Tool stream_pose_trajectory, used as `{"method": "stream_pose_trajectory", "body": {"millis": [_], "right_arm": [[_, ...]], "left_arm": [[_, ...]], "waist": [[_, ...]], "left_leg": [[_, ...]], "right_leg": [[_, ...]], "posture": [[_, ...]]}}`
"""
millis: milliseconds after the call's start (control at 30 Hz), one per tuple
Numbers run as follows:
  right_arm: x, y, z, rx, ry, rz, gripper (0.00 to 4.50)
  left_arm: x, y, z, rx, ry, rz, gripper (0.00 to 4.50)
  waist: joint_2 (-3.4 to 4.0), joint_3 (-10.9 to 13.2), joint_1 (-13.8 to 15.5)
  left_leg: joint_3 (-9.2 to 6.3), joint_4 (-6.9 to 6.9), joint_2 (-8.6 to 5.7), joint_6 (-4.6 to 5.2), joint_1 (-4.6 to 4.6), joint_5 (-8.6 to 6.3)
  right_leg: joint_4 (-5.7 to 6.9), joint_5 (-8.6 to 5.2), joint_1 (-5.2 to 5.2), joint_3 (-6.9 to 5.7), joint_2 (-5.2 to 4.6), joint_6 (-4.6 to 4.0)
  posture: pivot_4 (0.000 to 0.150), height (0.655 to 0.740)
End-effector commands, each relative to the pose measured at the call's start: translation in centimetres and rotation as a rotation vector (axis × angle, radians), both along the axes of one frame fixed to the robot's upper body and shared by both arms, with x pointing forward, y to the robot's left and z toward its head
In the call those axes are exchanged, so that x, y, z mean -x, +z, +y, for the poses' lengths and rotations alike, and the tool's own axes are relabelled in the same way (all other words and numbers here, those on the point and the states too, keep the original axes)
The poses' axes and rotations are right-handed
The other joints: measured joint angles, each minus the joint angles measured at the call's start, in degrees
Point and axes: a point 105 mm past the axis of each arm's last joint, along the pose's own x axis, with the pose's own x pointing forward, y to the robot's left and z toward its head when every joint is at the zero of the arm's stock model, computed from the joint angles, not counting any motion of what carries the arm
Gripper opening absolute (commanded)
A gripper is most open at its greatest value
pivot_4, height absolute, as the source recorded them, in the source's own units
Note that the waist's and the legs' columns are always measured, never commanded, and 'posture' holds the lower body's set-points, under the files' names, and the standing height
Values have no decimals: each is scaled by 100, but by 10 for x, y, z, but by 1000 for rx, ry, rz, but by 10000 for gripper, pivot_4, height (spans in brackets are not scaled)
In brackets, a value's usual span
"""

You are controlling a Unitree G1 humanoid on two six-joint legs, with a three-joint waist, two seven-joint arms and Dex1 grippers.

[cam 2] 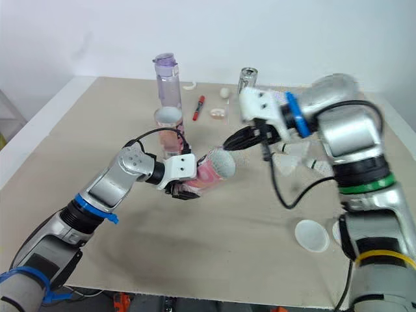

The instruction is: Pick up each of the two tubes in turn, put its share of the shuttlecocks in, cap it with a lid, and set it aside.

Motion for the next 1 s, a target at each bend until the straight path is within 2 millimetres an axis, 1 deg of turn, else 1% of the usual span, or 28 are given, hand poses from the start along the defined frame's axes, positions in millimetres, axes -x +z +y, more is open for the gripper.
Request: {"method": "stream_pose_trajectory", "body": {"millis": [33,133,233,267,367,433,500,600,700,800,900,1000], "right_arm": [[12,9,-33,-77,-119,-10,550],[24,-8,-51,-104,-201,47,550],[32,-26,-62,-108,-259,82,550],[34,-30,-65,-105,-272,87,550],[42,-49,-72,-161,-328,146,550],[44,-57,-74,-193,-357,165,550],[46,-64,-76,-223,-375,179,550],[52,-81,-84,-251,-414,203,550],[56,-90,-94,-241,-448,220,550],[60,-97,-110,-152,-477,224,550],[59,-99,-125,-56,-494,194,550],[58,-98,-132,-14,-495,182,550]], "left_arm": [[6,-7,-3,136,6,69,33262],[20,-2,-13,327,-36,121,33262],[31,-4,-18,432,-72,131,33262],[33,-6,-19,448,-82,128,33262],[35,-2,-30,624,-84,100,33262],[36,-3,-34,678,-88,83,33262],[38,-9,-39,692,-106,74,33262],[41,-24,-46,695,-112,83,33262],[44,-33,-48,667,-137,81,33262],[45,-40,-49,625,-159,93,33262],[46,-54,-50,536,-203,84,33262],[44,-54,-52,539,-201,87,33262]], "waist": [[4,2,-8],[1,8,0],[3,9,1],[2,12,0],[6,24,3],[5,29,1],[4,30,0],[3,31,-1],[7,29,-8],[8,29,-8],[10,27,-7],[11,26,-6]], "left_leg": [[2,-2,1,0,0,0],[-6,-4,0,0,-5,0],[-6,-4,-3,-6,-17,-5],[-9,-4,-8,-6,-17,-8],[-9,-3,-13,-8,-19,-11],[-10,-1,-17,-8,-18,-12],[-11,0,-21,-8,-19,-12],[-8,10,-28,-7,-13,-11],[-5,10,-28,-7,-13,-11],[-6,11,-28,-7,-12,-11],[-4,14,-29,-7,-13,-11],[-3,16,-28,-6,-10,-10]], "right_leg": [[0,2,-2,1,0,-2],[0,-8,1,-11,-1,4],[-1,-12,-8,-6,-2,14],[0,-13,-4,-6,-2,27],[1,-7,-7,-2,-1,43],[0,-15,5,-7,2,51],[0,-14,1,-2,1,47],[-2,-16,14,-3,11,37],[-1,-14,10,2,12,40],[-1,-13,13,1,15,42],[-1,-16,13,1,15,46],[-2,-30,16,1,15,70]], "posture": [[1500,7400],[1500,7400],[1500,7400],[1500,7400],[1500,7400],[1500,7400],[1500,7400],[1500,7400],[1500,7400],[1500,7400],[1500,7400],[1500,7400]]}}
